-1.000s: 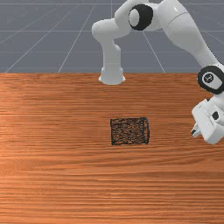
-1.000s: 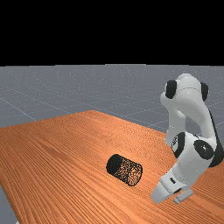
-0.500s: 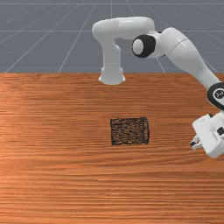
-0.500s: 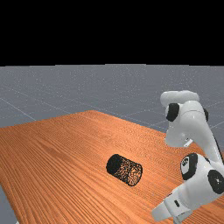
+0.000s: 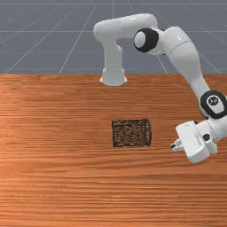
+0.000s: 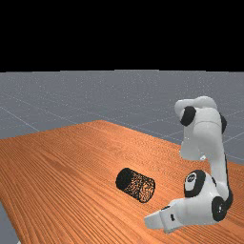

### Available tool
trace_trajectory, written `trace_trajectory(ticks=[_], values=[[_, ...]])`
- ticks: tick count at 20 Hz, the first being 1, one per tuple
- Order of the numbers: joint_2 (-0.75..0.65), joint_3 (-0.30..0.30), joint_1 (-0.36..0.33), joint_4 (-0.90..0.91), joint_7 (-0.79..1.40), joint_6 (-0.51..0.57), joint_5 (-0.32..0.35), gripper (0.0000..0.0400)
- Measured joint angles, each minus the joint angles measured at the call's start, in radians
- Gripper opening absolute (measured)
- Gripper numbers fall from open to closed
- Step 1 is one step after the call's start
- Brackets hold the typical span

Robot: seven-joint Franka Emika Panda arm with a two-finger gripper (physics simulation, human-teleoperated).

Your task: Rotate the holder till the hole upward

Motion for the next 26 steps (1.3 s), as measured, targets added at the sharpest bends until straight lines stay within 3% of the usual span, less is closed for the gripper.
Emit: trace_trajectory(ticks=[1, 3, 4, 7, 8, 9, 10, 11, 13, 17, 18, 23, 26], values=[[-0.103, 0.034, -0.009, -0.179, 0.031, 0.124, 0.020, 0.0000], [-0.061, 0.024, 0.003, -0.114, 0.027, 0.069, 0.013, 0.0000], [0.026, 0.014, 0.004, 0.041, 0.003, -0.014, 0.018, 0.0000], [0.029, 0.000, 0.022, 0.035, 0.072, 0.008, 0.008, 0.0000], [-0.046, 0.044, -0.016, -0.060, 0.009, 0.081, 0.045, 0.0006], [-0.249, 0.169, -0.151, -0.333, -0.350, 0.342, 0.211, 0.0033], [-0.181, 0.024, -0.021, -0.302, 0.029, 0.239, -0.002, 0.0237], [-0.133, -0.001, -0.010, -0.221, 0.029, 0.165, -0.019, 0.0301], [-0.124, 0.002, -0.014, -0.221, 0.032, 0.173, -0.016, 0.0363], [-0.094, -0.008, -0.002, -0.191, 0.039, 0.144, -0.026, 0.0393], [0.016, -0.038, 0.002, -0.001, 0.004, 0.019, -0.038, 0.0397], [-0.162, -0.024, 0.072, -0.346, 0.118, 0.119, -0.057, 0.0397], [-0.242, 0.005, 0.056, -0.477, 0.075, 0.190, -0.047, 0.0398]])
